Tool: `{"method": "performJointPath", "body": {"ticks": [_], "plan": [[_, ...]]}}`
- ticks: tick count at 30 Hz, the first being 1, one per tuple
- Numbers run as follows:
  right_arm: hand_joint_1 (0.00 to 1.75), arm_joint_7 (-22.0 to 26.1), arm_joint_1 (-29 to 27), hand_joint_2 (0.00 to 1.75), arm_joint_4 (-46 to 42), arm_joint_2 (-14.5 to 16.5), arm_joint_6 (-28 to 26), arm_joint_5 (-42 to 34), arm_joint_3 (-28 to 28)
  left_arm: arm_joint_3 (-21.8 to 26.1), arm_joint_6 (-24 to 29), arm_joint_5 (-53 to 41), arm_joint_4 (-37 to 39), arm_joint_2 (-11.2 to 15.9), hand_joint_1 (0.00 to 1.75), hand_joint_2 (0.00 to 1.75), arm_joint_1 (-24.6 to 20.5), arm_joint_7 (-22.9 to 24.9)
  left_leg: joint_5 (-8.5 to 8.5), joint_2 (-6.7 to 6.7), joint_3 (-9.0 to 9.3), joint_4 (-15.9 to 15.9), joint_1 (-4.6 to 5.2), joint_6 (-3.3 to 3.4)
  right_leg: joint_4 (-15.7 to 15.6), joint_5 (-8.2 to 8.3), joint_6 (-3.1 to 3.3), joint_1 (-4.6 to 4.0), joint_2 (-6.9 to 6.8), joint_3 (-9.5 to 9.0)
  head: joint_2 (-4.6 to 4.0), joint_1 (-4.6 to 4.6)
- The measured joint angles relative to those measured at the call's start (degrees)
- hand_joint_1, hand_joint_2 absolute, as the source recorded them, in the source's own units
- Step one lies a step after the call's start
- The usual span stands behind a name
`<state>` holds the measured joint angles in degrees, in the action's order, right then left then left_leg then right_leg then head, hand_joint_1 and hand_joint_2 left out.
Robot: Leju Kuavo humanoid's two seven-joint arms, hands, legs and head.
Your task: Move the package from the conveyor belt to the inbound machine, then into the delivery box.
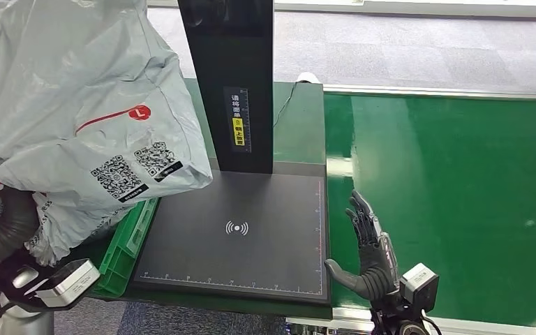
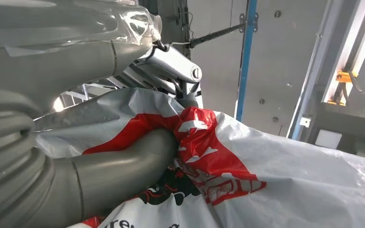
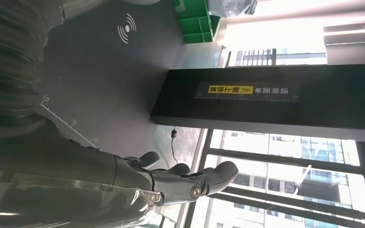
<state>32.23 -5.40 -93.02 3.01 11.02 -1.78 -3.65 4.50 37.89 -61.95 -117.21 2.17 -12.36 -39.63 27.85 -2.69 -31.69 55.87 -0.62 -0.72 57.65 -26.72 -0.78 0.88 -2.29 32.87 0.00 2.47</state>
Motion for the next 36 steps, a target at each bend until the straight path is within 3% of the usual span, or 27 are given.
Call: {"method": "performJointPath", "body": {"ticks": [13, 15, 18, 22, 28, 36], "plan": [[0.0, -0.4, -0.3, 1.75, -0.1, -0.1, -0.9, -0.7, 0.0, 1.7, -0.2, 6.8, -11.3, -0.6, 1.75, 1.75, -2.1, 1.5, 0.01, 0.03, 0.04, 0.0, 0.0, 0.0, 0.0, -0.01, -0.01, 0.01, -0.03, 0.05, 0.0, 0.01], [0.0, -0.6, -1.2, 1.75, -0.8, 0.0, -1.5, 0.1, 0.1, 2.8, -1.3, 3.7, -5.8, 0.4, 1.75, 1.75, -4.0, 8.7, -0.01, 0.21, 0.12, 0.0, 0.0, 0.01, 0.0, -0.08, -0.02, 0.02, -0.25, 0.0, 0.0, -0.01], [0.0, -0.8, -3.0, 1.75, -2.7, 0.6, -1.9, 1.8, 0.3, 5.4, -4.6, -0.7, 8.9, 3.2, 1.75, 1.75, -8.1, 25.3, -0.12, 0.22, 0.11, 0.0, -0.06, -0.07, 0.0, 0.01, 0.19, -0.07, -0.32, -0.06, 0.0, 0.01], [0.0, -1.1, -4.7, 1.75, -4.4, 1.0, -1.1, 2.7, 1.0, 8.2, -10.8, -2.3, 25.3, 6.7, 1.75, 1.75, -13.5, 35.5, -0.21, -0.07, 0.08, 0.0, -0.13, -0.16, 0.0, 0.12, 0.3, -0.15, -0.05, 0.0, 0.0, -0.01], [0.0, -1.2, -5.2, 1.75, -5.1, 1.1, 0.1, 3.4, 1.7, 10.4, -18.2, -5.0, 40.9, 10.1, 1.75, 1.75, -17.2, 41.6, -0.18, -0.16, 0.01, 0.0, -0.12, -0.17, 0.0, 0.1, 0.29, -0.15, 0.06, 0.08, 0.0, -0.01], [0.0, -1.2, -5.2, 1.75, -5.1, 1.4, 0.4, 3.7, 1.7, 10.7, -20.7, -6.1, 48.1, 12.2, 1.75, 1.75, -17.7, 43.0, -0.14, -0.15, -0.1, 0.0, -0.13, -0.18, 0.0, 0.1, 0.29, -0.15, 0.06, 0.17, 0.0, -0.01]]}}
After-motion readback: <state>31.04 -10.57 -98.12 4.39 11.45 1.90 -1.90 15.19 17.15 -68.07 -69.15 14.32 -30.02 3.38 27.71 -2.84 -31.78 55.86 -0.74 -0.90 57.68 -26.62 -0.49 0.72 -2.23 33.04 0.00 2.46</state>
